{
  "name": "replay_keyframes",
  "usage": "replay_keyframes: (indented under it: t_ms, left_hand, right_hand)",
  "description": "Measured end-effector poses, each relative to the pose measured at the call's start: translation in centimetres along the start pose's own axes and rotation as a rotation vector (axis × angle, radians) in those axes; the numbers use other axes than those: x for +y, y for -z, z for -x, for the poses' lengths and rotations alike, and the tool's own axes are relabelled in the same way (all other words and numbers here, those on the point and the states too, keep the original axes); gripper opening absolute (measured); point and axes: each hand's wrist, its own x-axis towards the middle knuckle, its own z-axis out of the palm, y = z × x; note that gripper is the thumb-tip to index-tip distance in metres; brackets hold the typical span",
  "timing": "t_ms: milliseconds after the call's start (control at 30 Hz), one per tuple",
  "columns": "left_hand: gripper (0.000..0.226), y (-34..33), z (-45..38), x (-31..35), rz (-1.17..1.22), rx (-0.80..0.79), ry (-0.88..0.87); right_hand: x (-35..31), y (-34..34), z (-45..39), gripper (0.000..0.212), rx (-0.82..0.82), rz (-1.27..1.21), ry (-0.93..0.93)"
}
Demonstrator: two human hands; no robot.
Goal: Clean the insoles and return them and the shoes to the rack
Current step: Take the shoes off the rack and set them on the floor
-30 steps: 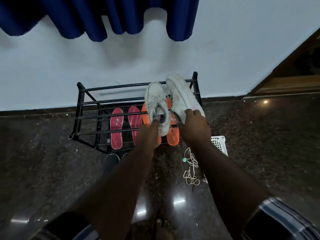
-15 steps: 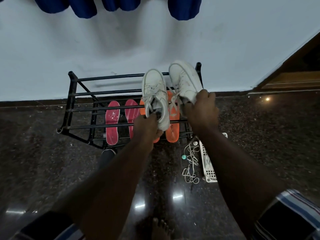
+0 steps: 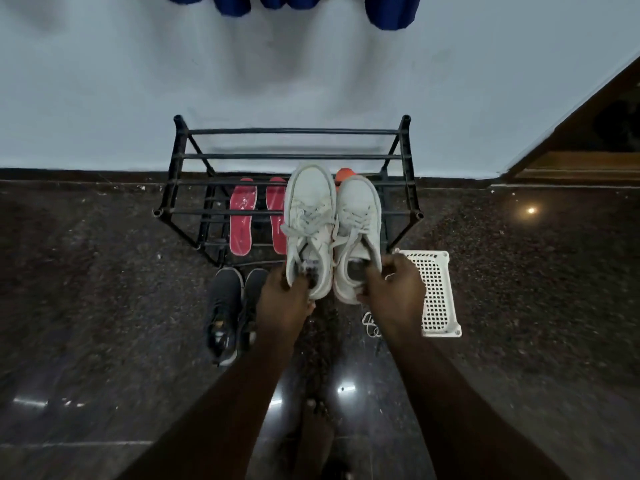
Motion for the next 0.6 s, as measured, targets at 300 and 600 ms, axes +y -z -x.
replay_keyframes:
  t_ms: [300, 600]
  left_hand:
    - [0.006, 5.0, -0.8, -16.1, -0.134, 0.079, 0.167]
    - [0.032, 4.8, -10.0, -32.6, -0.28, 0.087, 0.249]
  right_hand:
    - [13.2, -6.8, 8.2, 0.011, -0.137, 0.069, -0.077]
    - [25.7, -13.7, 7.3, 0.004, -0.213, 0.106, -0.245]
